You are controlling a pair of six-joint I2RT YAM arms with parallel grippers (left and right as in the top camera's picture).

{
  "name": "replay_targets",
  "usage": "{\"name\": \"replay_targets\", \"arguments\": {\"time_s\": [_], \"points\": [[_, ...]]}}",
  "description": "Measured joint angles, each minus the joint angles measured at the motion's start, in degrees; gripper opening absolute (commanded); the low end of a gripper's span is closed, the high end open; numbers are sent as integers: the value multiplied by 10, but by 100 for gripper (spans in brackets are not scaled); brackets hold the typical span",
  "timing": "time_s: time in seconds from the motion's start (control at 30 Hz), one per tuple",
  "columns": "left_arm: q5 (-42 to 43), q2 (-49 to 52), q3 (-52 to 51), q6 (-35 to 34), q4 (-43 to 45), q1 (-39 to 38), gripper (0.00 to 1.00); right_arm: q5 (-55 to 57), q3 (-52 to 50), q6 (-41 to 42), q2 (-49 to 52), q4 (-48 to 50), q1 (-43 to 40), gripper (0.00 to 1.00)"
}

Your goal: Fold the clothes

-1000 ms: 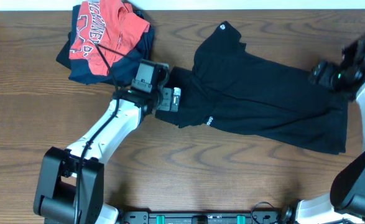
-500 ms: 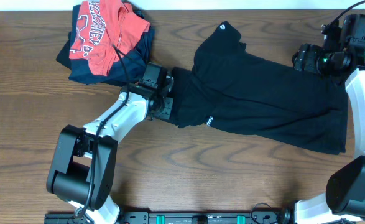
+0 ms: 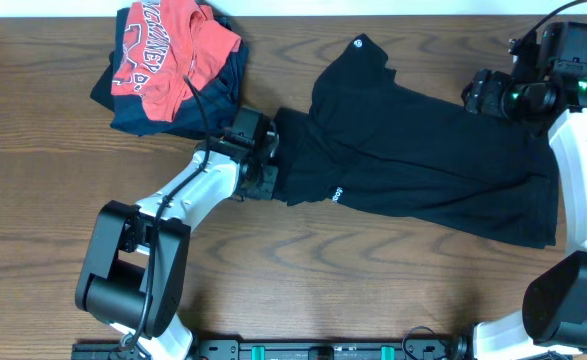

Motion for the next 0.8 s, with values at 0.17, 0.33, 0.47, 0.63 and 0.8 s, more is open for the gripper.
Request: {"name": "replay_targets", "arguments": {"time_s": [0.17, 0.33, 0.47, 0.63, 0.8], "points": [[0, 0, -1, 0, -4, 0, 6, -2, 0, 0, 0, -4, 1, 80], [0, 16, -1, 0, -1, 0, 6, -2, 0, 0, 0, -11, 1, 80], [0, 27, 4, 0, -1, 0, 6, -2, 0, 0, 0, -12, 1, 80], [0, 35, 18, -21, -32, 0, 6, -2, 0, 0, 0, -13, 1, 80], [-1, 36, 22, -80, -105, 0, 6, -2, 0, 0, 0, -13, 1, 80]]}}
